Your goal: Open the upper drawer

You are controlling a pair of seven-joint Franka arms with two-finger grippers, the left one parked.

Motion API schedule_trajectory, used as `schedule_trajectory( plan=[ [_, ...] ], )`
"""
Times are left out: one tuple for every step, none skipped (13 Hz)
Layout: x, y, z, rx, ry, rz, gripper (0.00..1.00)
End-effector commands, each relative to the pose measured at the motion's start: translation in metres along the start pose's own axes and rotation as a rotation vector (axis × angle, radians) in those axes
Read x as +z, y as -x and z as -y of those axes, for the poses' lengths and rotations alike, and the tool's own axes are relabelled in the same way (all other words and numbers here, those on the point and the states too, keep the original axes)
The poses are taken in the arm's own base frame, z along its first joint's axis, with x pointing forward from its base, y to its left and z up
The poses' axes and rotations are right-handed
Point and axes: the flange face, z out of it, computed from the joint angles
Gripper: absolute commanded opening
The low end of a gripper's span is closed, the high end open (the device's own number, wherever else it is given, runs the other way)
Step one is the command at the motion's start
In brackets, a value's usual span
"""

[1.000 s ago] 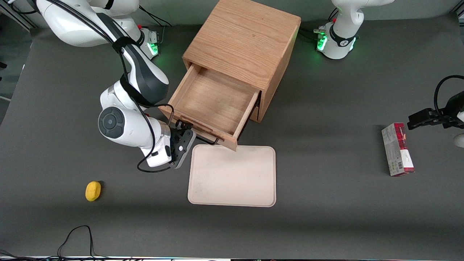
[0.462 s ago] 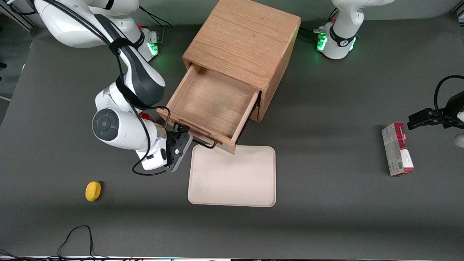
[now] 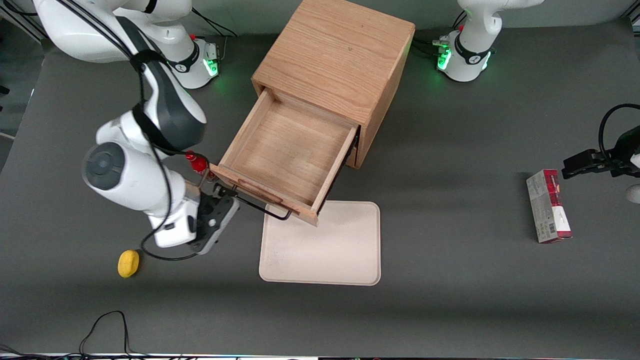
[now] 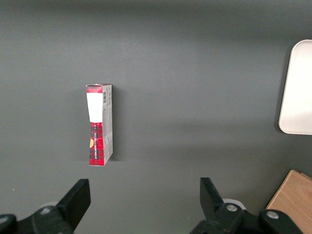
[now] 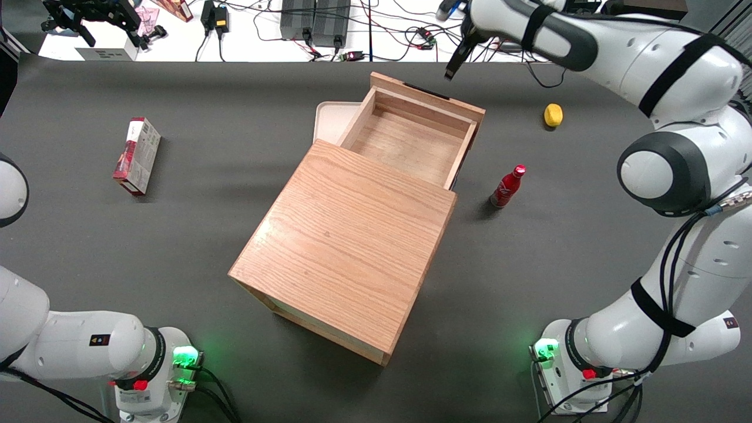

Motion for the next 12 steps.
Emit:
schedule_trajectory(
  plan=[
    [-0.046,-0.002,-0.001,0.099,0.057,-0.034,1.0],
    [-0.062,0.005,0.005,0.166,0.045,-0.002,1.0],
    [-0.078,0.023,0.005,0.294,0.042,0.057,1.0],
    [-0.091,0.039,0.007,0.405,0.055,0.092,1.0],
    [-0.111,0.058,0.012,0.489,0.08,0.112,1.0],
    [-0.122,0.086,0.014,0.565,0.105,0.141,1.0],
    [-0.132,0.119,0.015,0.638,0.122,0.158,1.0],
    [-0.144,0.151,0.017,0.733,0.109,0.154,1.0],
    [-0.151,0.184,0.02,0.844,0.085,0.152,1.0],
    [-0.159,0.208,0.03,0.918,0.085,0.15,1.0],
    [-0.169,0.228,0.041,0.944,0.088,0.144,1.0],
    [-0.178,0.243,0.052,0.954,0.085,0.148,1.0]
  ],
)
